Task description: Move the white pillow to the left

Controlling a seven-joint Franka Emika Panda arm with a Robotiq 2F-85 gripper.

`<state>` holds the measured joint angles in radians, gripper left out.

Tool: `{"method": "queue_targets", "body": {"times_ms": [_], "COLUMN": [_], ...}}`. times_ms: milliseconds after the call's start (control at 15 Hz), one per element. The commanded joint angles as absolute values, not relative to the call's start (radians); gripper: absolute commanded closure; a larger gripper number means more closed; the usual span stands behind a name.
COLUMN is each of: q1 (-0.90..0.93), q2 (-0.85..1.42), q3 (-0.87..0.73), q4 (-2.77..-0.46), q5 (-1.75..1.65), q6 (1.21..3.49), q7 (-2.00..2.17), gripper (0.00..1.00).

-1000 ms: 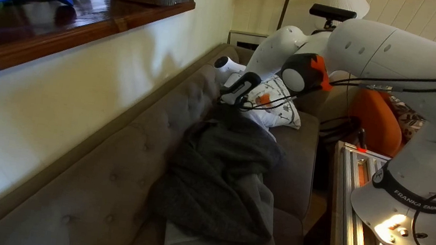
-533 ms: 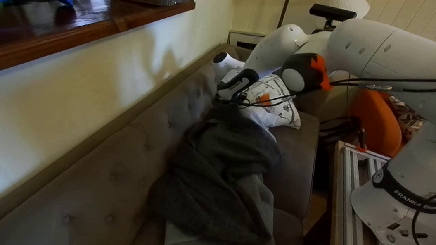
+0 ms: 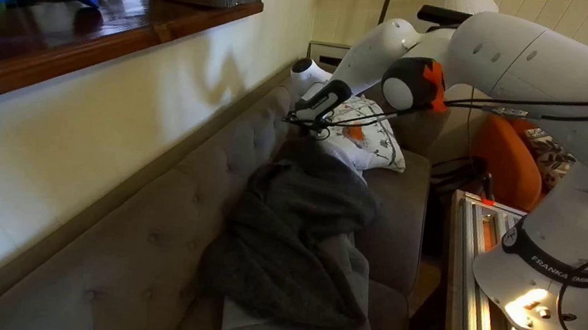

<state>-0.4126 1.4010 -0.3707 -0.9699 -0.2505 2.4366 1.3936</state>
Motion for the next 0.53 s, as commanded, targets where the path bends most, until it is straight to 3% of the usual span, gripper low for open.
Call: {"method": "queue_targets", "body": {"times_ms": [0,467], "q1": [-0.404,-0.388], "q2": [1.300,1.087], "q3": [-0.371,-0.372], "q4": [-1.114,-1.415], "q5": [-0.239,-0.209], "q6": [2.532,2.714], "q7": [1.443,1.561], "gripper": [1.00,1.00]}}
